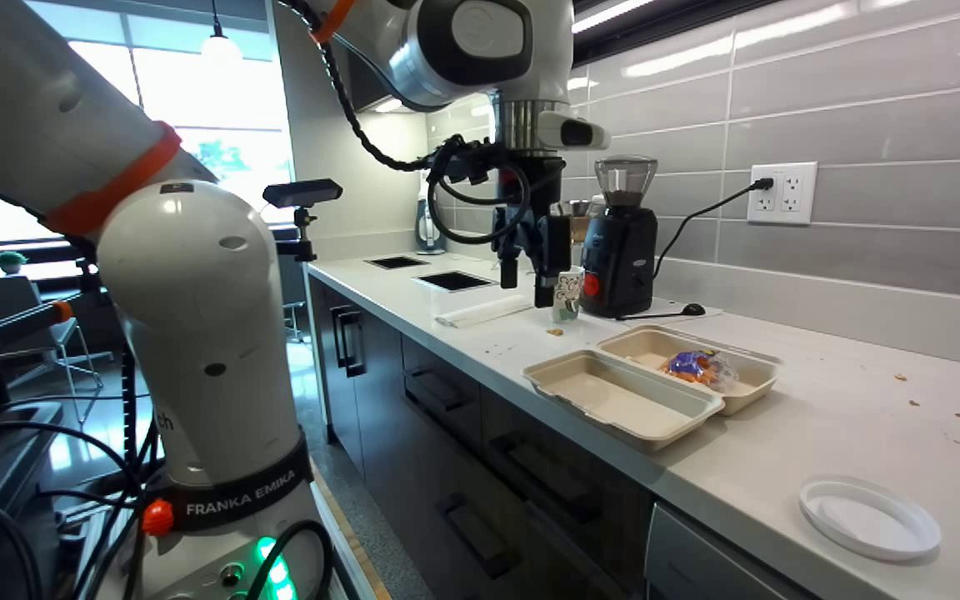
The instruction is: Close the food pack.
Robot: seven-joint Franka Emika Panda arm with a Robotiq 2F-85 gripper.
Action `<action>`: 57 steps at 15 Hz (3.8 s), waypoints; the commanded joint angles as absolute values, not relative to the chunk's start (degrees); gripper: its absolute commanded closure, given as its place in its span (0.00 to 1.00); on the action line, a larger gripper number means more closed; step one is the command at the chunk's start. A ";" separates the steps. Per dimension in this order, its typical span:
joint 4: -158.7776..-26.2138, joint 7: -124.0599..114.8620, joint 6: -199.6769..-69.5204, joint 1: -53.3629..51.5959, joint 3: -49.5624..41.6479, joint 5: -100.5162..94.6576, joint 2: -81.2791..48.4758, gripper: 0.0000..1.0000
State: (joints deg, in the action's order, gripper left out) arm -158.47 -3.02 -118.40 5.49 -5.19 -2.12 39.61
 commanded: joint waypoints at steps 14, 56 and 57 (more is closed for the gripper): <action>-158.24 -1.27 -121.87 5.79 -3.67 -2.55 26.66 0.00; -158.14 27.43 -136.73 10.34 -18.23 16.76 7.04 0.73; -158.14 28.57 -138.13 10.22 -18.20 18.35 6.84 0.82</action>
State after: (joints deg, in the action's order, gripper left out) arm -158.15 24.54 -133.77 11.06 -18.06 12.98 8.76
